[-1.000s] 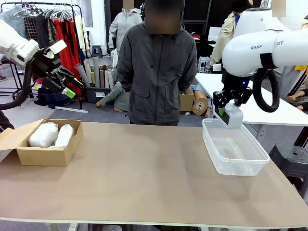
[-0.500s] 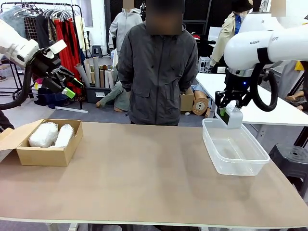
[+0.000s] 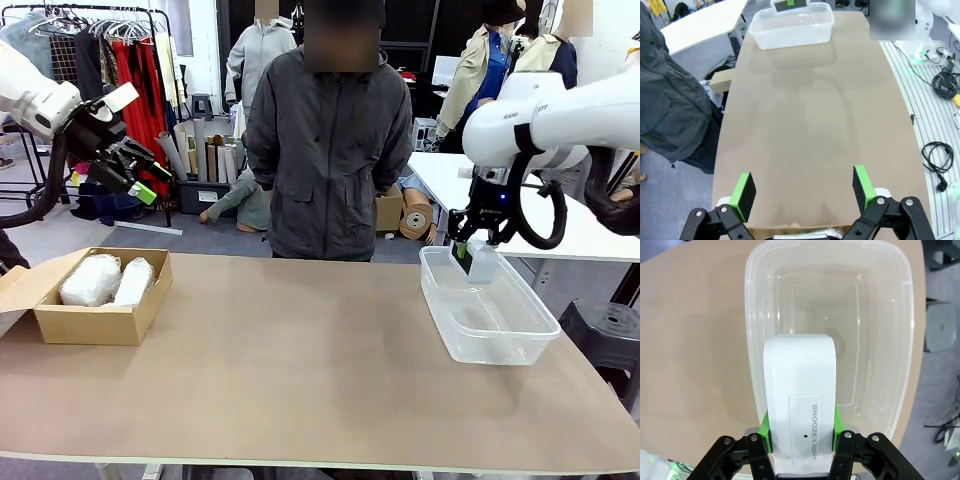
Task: Separate and place wrapped and unwrapped clocks.
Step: If the picked Digital clock is wrapped, place it in the Package Box ; if not, place it in the Organizing box.
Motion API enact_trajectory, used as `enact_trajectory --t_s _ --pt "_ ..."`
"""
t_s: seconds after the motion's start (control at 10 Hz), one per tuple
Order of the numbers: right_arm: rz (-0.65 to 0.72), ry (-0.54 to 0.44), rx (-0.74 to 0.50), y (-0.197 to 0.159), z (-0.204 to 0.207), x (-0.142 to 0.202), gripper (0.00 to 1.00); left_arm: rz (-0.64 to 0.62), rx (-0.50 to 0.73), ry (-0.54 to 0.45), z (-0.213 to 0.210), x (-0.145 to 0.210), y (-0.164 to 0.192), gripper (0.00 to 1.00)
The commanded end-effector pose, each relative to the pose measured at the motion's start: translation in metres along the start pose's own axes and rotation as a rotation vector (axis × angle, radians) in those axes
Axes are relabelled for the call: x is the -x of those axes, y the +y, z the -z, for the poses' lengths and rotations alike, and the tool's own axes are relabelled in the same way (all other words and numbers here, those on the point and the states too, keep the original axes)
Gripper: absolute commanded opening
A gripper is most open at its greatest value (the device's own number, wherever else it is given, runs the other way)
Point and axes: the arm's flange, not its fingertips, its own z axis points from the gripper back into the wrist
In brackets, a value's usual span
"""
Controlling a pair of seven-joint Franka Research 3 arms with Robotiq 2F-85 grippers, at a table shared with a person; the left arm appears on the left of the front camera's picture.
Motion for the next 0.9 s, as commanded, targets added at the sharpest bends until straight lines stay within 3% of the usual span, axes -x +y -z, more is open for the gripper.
enact_trajectory --t_s 0.0,0.3,0.8 --pt "0.012 -0.017 0.017 -0.003 0.012 -0.005 0.0 0.0 -0.006 -0.01 -0.001 -0.002 0.0 1.0" --pt "0.054 -0.071 0.08 -0.011 0.042 -0.011 0.0 0.0 -0.006 -0.01 -0.001 -0.002 0.0 1.0" --pt "0.084 -0.059 0.088 -0.022 0.072 -0.018 0.0 0.0 -0.006 -0.01 -0.001 -0.002 0.0 1.0"
